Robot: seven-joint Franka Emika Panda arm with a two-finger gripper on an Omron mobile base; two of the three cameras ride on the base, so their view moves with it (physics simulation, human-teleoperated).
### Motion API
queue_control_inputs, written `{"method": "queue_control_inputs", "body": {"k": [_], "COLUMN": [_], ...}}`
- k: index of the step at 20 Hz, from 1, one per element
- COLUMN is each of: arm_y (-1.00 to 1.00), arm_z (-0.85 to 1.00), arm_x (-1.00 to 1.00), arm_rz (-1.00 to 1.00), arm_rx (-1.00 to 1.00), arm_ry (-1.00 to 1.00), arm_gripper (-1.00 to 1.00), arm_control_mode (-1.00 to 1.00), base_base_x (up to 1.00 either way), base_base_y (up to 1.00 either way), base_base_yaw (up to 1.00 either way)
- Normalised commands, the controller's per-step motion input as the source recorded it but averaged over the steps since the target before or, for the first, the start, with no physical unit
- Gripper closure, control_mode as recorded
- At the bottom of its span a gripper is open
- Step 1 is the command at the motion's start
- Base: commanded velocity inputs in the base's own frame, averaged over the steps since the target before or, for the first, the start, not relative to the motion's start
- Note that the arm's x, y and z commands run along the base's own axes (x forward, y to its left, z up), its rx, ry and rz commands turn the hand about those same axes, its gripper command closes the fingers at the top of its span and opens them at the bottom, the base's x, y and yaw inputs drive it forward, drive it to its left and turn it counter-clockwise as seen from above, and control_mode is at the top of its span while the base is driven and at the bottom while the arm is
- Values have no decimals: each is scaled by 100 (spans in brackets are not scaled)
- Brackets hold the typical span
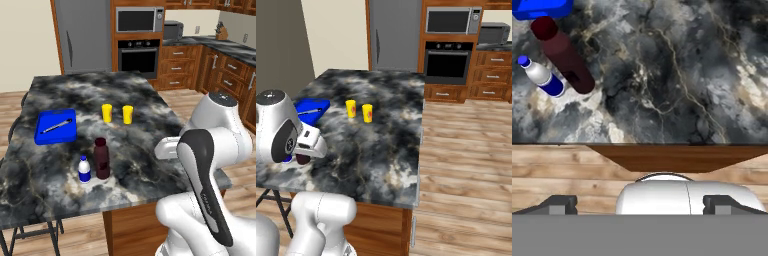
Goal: Place the drinks on the dining counter in a tight cluster.
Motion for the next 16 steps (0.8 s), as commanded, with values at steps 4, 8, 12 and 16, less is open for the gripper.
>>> {"method": "queue_control_inputs", "body": {"k": [4, 8, 12, 16], "arm_y": [0, 0, 0, 0], "arm_z": [0, 0, 0, 0], "arm_x": [0, -8, 0, 0], "arm_rz": [0, 0, 0, 0], "arm_rx": [0, 0, 0, 0], "arm_ry": [0, 0, 0, 0], "arm_gripper": [-100, -100, -100, -100], "arm_control_mode": [-100, 100, 100, 100], "base_base_x": [0, -70, -100, -68], "base_base_y": [0, -35, -58, -68], "base_base_yaw": [0, -16, -30, -35]}}
